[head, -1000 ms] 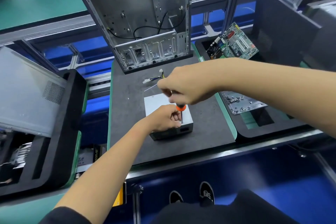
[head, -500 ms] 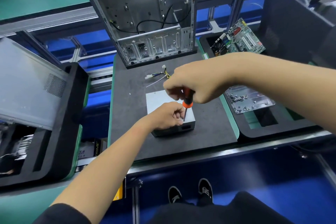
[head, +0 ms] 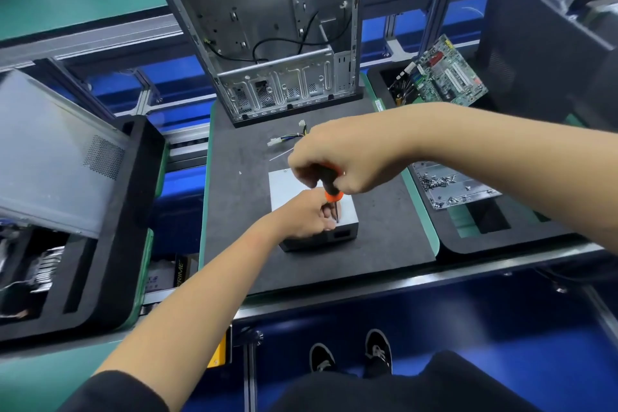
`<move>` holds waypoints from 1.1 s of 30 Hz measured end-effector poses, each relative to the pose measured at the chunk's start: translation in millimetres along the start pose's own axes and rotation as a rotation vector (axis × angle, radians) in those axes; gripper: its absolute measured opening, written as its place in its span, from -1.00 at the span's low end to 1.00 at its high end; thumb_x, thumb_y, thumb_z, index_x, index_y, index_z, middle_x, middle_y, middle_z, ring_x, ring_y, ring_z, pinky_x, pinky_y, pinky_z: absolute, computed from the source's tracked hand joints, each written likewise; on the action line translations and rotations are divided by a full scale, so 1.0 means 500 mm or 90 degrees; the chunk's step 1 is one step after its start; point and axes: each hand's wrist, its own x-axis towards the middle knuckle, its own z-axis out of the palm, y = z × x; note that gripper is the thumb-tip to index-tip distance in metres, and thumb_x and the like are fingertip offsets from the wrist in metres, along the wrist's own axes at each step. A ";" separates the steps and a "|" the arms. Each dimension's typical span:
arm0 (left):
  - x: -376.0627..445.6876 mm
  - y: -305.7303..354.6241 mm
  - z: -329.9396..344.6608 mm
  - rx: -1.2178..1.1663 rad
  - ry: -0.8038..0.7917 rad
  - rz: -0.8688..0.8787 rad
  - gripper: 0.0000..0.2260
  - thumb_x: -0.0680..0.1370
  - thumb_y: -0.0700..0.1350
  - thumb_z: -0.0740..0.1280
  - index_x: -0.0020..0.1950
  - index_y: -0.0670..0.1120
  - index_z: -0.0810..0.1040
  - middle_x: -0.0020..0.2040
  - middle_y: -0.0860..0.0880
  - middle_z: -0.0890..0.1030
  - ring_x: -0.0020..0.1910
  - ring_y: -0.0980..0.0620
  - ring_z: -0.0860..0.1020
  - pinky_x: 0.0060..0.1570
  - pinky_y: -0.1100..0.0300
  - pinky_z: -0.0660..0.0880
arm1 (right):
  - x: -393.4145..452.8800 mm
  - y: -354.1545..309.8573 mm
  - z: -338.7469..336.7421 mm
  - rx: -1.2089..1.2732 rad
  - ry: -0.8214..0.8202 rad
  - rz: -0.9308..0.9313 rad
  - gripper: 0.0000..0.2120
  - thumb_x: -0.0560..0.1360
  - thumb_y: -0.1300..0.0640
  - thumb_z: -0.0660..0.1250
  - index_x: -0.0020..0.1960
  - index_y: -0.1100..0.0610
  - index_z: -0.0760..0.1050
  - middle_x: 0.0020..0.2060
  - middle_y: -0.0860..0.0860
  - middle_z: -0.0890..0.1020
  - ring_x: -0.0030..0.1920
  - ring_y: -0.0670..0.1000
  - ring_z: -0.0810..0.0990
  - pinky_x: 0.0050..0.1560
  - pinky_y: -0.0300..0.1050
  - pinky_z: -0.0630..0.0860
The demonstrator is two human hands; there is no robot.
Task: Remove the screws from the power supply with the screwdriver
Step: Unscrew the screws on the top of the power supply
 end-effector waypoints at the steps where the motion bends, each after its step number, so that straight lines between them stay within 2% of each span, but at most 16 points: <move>1: 0.000 0.000 0.001 -0.001 0.002 0.001 -0.88 0.46 -0.32 0.35 -0.03 -0.19 0.54 -0.35 0.10 0.40 -0.40 0.19 0.36 -0.33 0.48 0.34 | -0.002 0.001 0.001 0.012 0.010 0.004 -0.77 0.37 0.27 0.33 -0.07 0.01 0.38 -0.20 -0.08 0.51 -0.16 -0.03 0.48 -0.18 -0.09 0.43; 3: -0.001 0.000 0.003 -0.003 0.000 -0.004 -0.89 0.46 -0.32 0.34 -0.03 -0.20 0.53 -0.33 0.10 0.40 -0.37 0.19 0.35 -0.32 0.48 0.34 | 0.001 0.004 0.012 -0.009 0.038 0.054 -0.87 0.48 0.08 0.31 -0.05 0.02 0.37 -0.27 -0.12 0.47 -0.20 -0.03 0.46 -0.22 -0.07 0.40; 5: -0.002 0.000 0.004 -0.001 0.000 -0.011 -0.90 0.47 -0.31 0.34 -0.04 -0.20 0.53 -0.31 0.09 0.41 -0.35 0.17 0.37 -0.30 0.47 0.35 | 0.004 0.001 0.021 -0.160 0.070 0.141 -0.79 0.60 -0.10 0.13 -0.07 0.03 0.30 -0.33 -0.07 0.39 -0.30 0.01 0.40 -0.32 -0.01 0.33; 7: -0.002 0.001 0.003 0.001 0.004 -0.007 -0.90 0.46 -0.31 0.35 -0.05 -0.20 0.53 -0.29 0.09 0.42 -0.33 0.17 0.38 -0.29 0.47 0.36 | 0.010 -0.001 0.029 -0.251 0.095 0.176 -0.77 0.65 -0.08 0.04 -0.08 0.05 0.24 -0.34 -0.01 0.32 -0.38 0.01 0.34 -0.40 -0.03 0.26; 10: -0.003 0.005 0.002 -0.008 -0.002 0.001 -0.89 0.47 -0.34 0.33 -0.04 -0.21 0.52 -0.30 0.07 0.43 -0.34 0.16 0.37 -0.28 0.46 0.36 | 0.008 0.002 0.022 -0.101 0.065 0.087 -0.92 0.58 0.06 0.19 -0.04 0.03 0.31 -0.26 -0.07 0.41 -0.27 -0.06 0.42 -0.30 -0.06 0.26; 12: -0.002 0.003 0.003 0.006 -0.009 -0.010 -0.91 0.47 -0.31 0.33 -0.04 -0.22 0.53 -0.30 0.03 0.44 -0.32 0.11 0.38 -0.21 0.34 0.42 | -0.001 0.000 0.008 0.011 0.029 0.018 -0.84 0.43 0.24 0.29 -0.12 0.00 0.40 -0.23 -0.13 0.49 -0.21 -0.11 0.45 -0.21 -0.11 0.35; 14: 0.000 0.000 0.005 0.023 -0.013 -0.024 -0.90 0.49 -0.28 0.34 -0.01 -0.22 0.53 -0.29 0.04 0.44 -0.30 0.10 0.39 -0.14 0.21 0.43 | -0.009 -0.003 0.005 0.061 0.025 0.009 -0.84 0.35 0.26 0.32 -0.19 0.01 0.49 -0.25 -0.11 0.56 -0.21 -0.09 0.50 -0.21 -0.10 0.44; 16: -0.003 0.001 0.004 0.009 -0.007 -0.019 -0.90 0.49 -0.28 0.33 0.00 -0.20 0.52 -0.32 0.08 0.41 -0.35 0.18 0.37 -0.21 0.33 0.39 | -0.004 0.000 0.018 0.019 0.064 0.033 -0.94 0.46 0.06 0.33 -0.17 0.02 0.49 -0.28 -0.11 0.55 -0.24 -0.11 0.49 -0.25 -0.11 0.41; 18: -0.005 0.004 0.003 -0.008 -0.004 -0.010 -0.90 0.48 -0.31 0.32 -0.02 -0.20 0.52 -0.31 0.09 0.40 -0.35 0.19 0.37 -0.24 0.39 0.37 | 0.002 -0.002 0.028 -0.140 0.105 0.099 -0.71 0.59 -0.14 0.14 -0.21 0.02 0.35 -0.34 -0.09 0.44 -0.32 -0.04 0.40 -0.32 -0.06 0.32; 19: -0.004 0.004 0.003 -0.007 -0.002 -0.010 -0.90 0.48 -0.32 0.33 -0.03 -0.20 0.52 -0.31 0.08 0.40 -0.34 0.18 0.37 -0.22 0.36 0.38 | 0.005 -0.006 0.031 -0.221 0.126 0.137 -0.67 0.62 -0.15 0.05 -0.21 0.03 0.27 -0.37 -0.07 0.35 -0.37 0.00 0.34 -0.38 -0.05 0.25; 22: -0.003 0.003 0.004 0.002 -0.008 -0.018 -0.90 0.48 -0.30 0.33 -0.03 -0.21 0.53 -0.30 0.05 0.42 -0.32 0.12 0.37 -0.18 0.25 0.39 | 0.015 -0.014 0.034 -0.261 0.116 0.127 -0.76 0.64 -0.06 0.07 -0.14 0.04 0.27 -0.35 -0.06 0.25 -0.33 0.04 0.31 -0.39 -0.09 0.16; 24: -0.003 -0.002 0.004 0.015 -0.012 -0.024 -0.94 0.49 -0.27 0.32 -0.08 -0.13 0.53 -0.30 0.04 0.44 -0.29 0.10 0.38 -0.17 0.25 0.38 | 0.013 -0.012 0.029 -0.126 0.045 0.037 -0.98 0.57 0.10 0.20 -0.01 0.02 0.38 -0.23 -0.10 0.35 -0.20 -0.03 0.35 -0.23 -0.11 0.26; 27: -0.004 -0.004 0.007 0.040 -0.019 -0.025 -0.82 0.51 -0.24 0.31 -0.20 0.02 0.46 -0.31 0.06 0.43 -0.31 0.13 0.37 -0.21 0.32 0.31 | 0.001 -0.020 0.015 0.054 -0.015 -0.018 -0.74 0.38 0.27 0.28 -0.01 -0.01 0.43 -0.19 -0.17 0.45 -0.14 -0.08 0.42 -0.08 -0.03 0.44; 29: -0.003 -0.004 0.008 0.006 -0.019 -0.023 -0.92 0.50 -0.26 0.31 -0.10 -0.09 0.51 -0.29 0.04 0.43 -0.34 0.16 0.36 -0.21 0.34 0.35 | 0.004 -0.020 0.026 0.022 0.039 0.029 -0.91 0.42 0.12 0.31 -0.09 0.00 0.42 -0.24 -0.16 0.45 -0.21 -0.08 0.43 -0.17 -0.03 0.45; 31: -0.005 -0.002 0.006 -0.006 -0.011 -0.020 -0.90 0.49 -0.28 0.32 -0.02 -0.17 0.53 -0.29 0.05 0.42 -0.34 0.17 0.35 -0.20 0.33 0.38 | 0.010 -0.014 0.032 -0.150 0.111 0.129 -0.71 0.52 -0.18 0.20 -0.16 0.04 0.34 -0.31 -0.08 0.39 -0.32 -0.04 0.35 -0.31 -0.04 0.35; 33: -0.004 -0.002 0.006 -0.004 0.000 0.004 -0.88 0.47 -0.31 0.34 -0.02 -0.19 0.52 -0.25 0.02 0.46 -0.29 0.11 0.39 -0.16 0.23 0.43 | 0.013 -0.011 0.028 -0.233 0.139 0.197 -0.64 0.58 -0.22 0.08 -0.14 0.06 0.27 -0.37 -0.04 0.31 -0.37 0.01 0.30 -0.42 -0.07 0.21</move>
